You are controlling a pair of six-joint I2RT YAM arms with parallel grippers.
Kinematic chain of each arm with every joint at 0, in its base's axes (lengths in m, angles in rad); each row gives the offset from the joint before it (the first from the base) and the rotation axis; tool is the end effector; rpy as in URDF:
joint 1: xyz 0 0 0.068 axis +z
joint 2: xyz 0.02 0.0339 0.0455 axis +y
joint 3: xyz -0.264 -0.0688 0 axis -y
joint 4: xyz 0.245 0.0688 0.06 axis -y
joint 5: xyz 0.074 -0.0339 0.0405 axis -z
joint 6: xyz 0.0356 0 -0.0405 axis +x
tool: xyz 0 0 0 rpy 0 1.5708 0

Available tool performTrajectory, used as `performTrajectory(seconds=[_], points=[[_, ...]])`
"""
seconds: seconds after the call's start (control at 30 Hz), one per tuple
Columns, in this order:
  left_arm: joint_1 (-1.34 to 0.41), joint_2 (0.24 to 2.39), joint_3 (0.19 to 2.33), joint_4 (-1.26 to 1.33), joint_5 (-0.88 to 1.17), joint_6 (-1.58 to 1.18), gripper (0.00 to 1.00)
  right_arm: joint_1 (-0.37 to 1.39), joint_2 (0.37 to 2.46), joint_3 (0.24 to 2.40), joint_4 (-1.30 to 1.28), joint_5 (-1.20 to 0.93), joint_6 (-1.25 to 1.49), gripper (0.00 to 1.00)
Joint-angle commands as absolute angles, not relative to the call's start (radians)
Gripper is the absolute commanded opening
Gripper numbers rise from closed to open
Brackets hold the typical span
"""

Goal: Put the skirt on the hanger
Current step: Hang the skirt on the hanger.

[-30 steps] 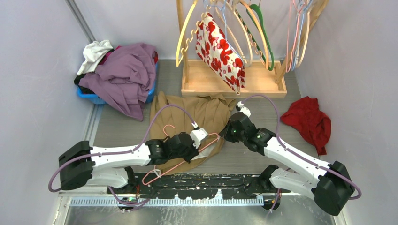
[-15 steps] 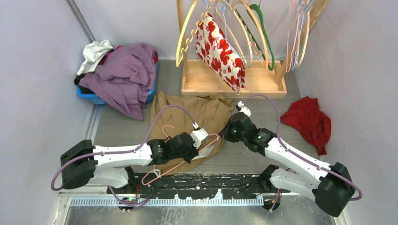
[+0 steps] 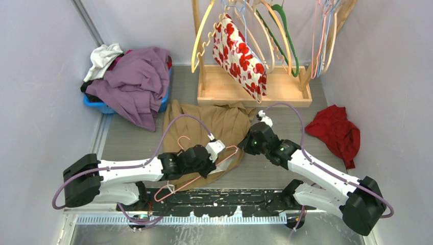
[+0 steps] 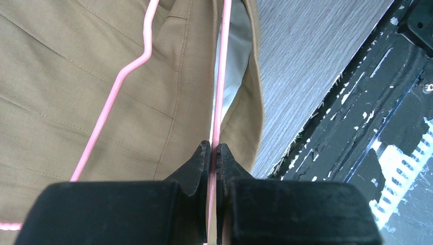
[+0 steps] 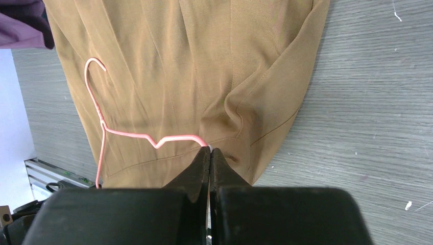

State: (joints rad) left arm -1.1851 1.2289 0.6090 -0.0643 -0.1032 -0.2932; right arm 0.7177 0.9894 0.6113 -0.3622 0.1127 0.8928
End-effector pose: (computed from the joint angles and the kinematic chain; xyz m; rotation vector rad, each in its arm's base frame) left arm 0.0977 -0.2308 0.1996 0.9571 2.1351 -0.6589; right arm 0.1575 0.1322 0.2257 0.2699 2.3911 0.6707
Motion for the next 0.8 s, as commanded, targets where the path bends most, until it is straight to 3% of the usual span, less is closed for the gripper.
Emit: performTrajectory(seconds=[0.0, 0.77], points=[[-1.198, 1.21, 0.605, -0.003, -0.08, -0.321, 0.0, 0.716, 0.999, 0.629, -0.312, 0.113, 0.896, 0.01], [-1.23, 1.262, 0.611, 0.09, -0.094, -0.315, 0.0, 0.715, 1.019, 0.656, -0.323, 0.087, 0.874, 0.01]])
